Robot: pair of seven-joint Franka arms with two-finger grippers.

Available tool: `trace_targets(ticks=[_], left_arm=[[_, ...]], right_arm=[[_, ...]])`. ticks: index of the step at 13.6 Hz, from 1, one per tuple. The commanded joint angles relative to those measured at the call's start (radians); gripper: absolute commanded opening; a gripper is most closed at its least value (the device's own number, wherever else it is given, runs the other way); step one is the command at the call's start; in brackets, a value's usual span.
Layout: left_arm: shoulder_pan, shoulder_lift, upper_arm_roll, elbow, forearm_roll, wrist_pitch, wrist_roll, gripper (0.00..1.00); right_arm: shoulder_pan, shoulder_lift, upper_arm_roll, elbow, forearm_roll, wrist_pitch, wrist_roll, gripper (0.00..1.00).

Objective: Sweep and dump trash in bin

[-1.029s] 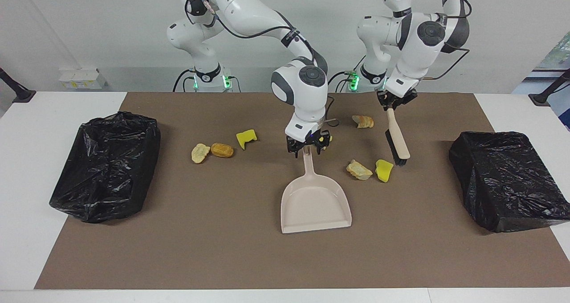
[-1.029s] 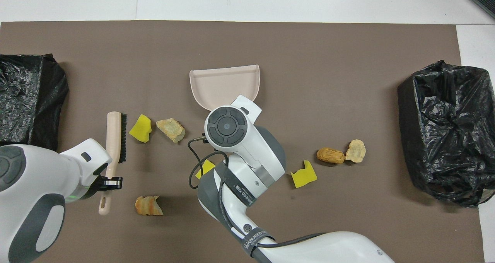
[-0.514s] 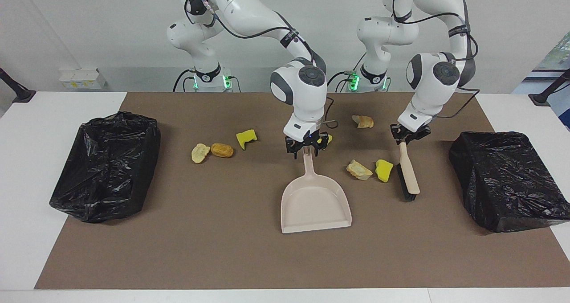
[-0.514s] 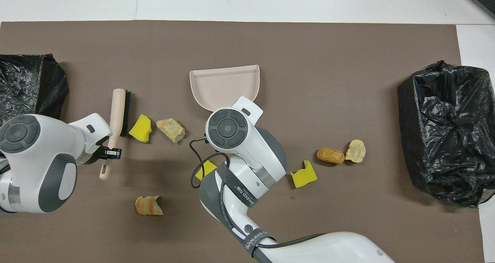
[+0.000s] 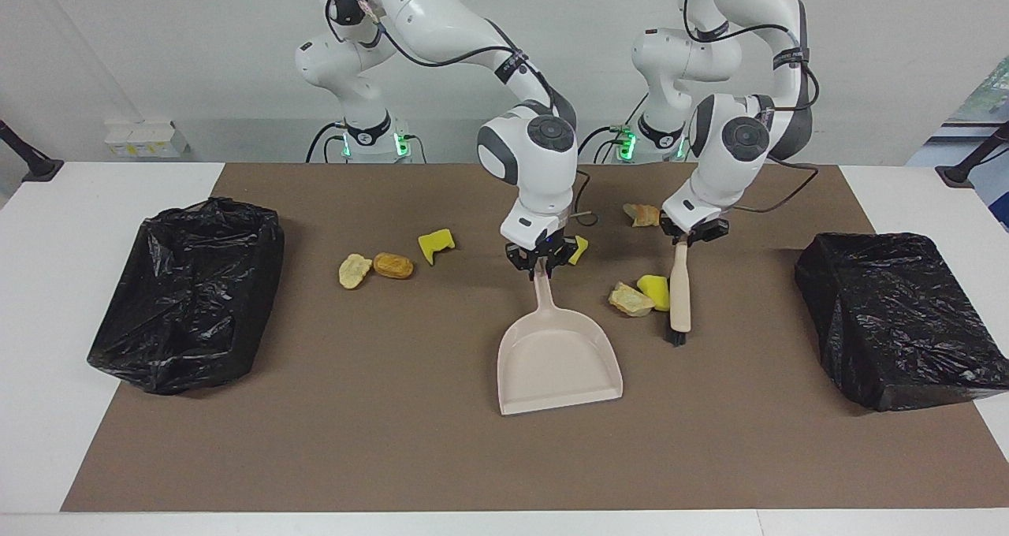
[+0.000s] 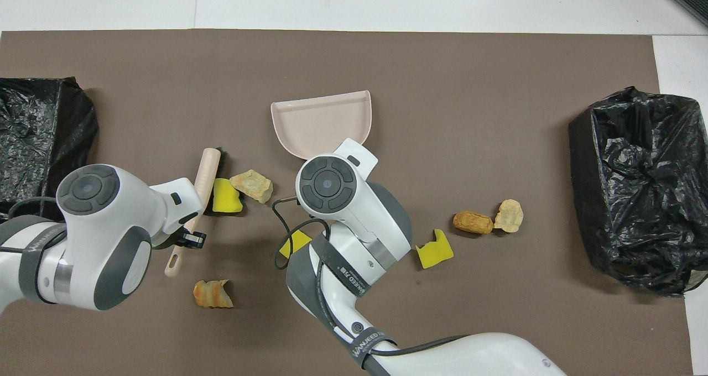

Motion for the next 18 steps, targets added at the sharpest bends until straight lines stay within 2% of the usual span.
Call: trace_targets(ticks=[1,3,6,10,12,15,18], left_arm=[[-0.05,-0.069,0.009,-0.033,0.008,-0.103,0.002,0.0],[-0.058,-0.138,0.011,-0.033,0.008,-0.193,-0.042,0.0],[-0.061,-0.227,0.0,-0.056,0.008,-0.327,-0.277,0.0],[-0.062,-0.363,-0.031,-0.225,0.008,-0.318,-0.591,0.0],[-0.11,-0.376,-0.032,-0.277,0.008,-0.314,-0.781,0.0],[-0.197,-0.374,-0.034,-0.305,-0.012,-0.297,-0.984,0.0],[-0.268,-0.342,-0.034,-0.305,-0.102,-0.257,-1.014,0.0]], right_arm=[[-0.046,-0.052,0.009,-0.018,-0.011,-0.017,-0.136,0.0],[-0.098,-0.084,0.009,-0.021,-0.009,-0.057,-0.299,0.0],[-0.146,-0.13,0.009,-0.024,-0.009,-0.149,-0.592,0.0],[-0.181,-0.158,0.009,-0.027,-0.011,-0.264,-0.946,0.0],[-0.193,-0.167,0.008,-0.044,-0.013,-0.281,-1.205,0.0],[-0.236,-0.175,0.009,-0.07,-0.013,-0.28,-1.531,0.0],[-0.255,-0.199,0.008,-0.131,-0.013,-0.248,-1.802,0.0]])
